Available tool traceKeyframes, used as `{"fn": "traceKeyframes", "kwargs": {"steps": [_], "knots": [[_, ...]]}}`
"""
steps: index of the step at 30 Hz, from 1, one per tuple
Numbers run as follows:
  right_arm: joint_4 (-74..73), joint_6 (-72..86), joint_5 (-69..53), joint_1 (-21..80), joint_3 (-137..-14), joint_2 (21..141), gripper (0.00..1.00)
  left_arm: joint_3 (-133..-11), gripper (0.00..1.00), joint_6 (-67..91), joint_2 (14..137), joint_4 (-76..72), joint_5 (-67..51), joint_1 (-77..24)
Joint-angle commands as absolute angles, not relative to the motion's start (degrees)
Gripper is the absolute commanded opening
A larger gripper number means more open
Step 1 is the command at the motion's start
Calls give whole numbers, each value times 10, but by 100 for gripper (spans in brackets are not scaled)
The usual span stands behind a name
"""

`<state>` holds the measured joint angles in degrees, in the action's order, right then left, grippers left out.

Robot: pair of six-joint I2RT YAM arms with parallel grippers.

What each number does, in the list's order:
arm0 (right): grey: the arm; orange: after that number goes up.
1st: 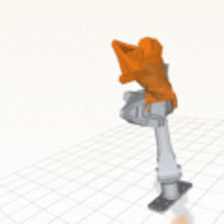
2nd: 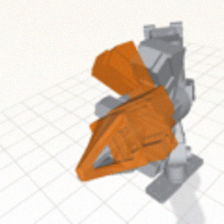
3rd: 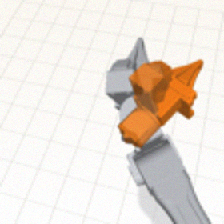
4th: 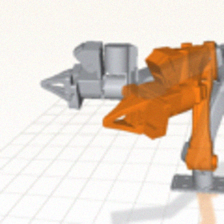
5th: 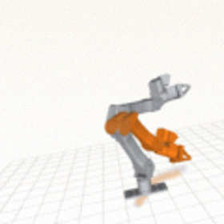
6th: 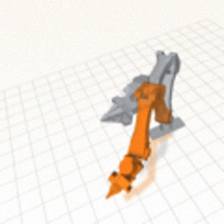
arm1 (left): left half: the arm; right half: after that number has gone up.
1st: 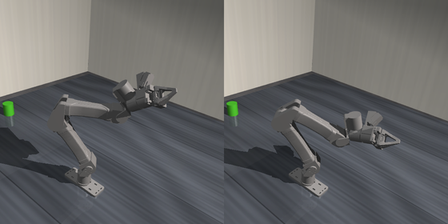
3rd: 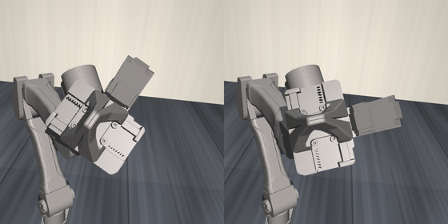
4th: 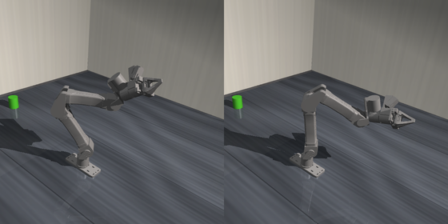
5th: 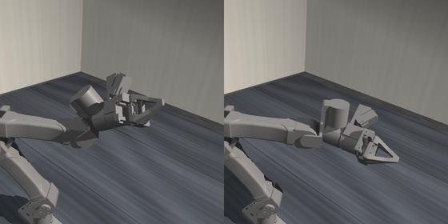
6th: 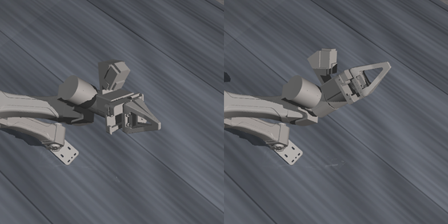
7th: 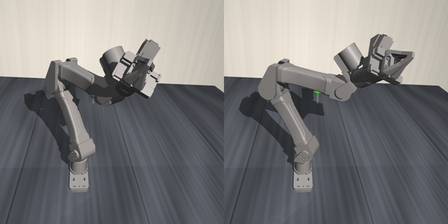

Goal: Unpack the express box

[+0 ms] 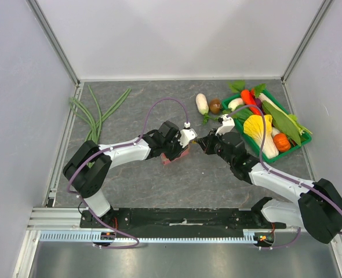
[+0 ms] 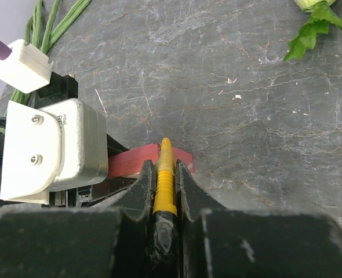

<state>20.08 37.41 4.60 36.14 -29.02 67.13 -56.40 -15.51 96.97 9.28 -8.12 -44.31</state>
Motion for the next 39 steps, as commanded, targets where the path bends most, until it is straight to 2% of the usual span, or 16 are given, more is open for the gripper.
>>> {"fn": "traceKeyframes", "kwargs": {"steps": [1, 16, 39], "knots": [[229, 353, 47, 359, -290, 670, 0, -552, 27, -161, 969, 114, -94, -441], [236, 372, 53, 359, -281, 622, 0, -553, 27, -160, 969, 116, -94, -441], [244, 377, 38, 359, -287, 664, 0, -554, 27, -161, 970, 117, -98, -442]]}}
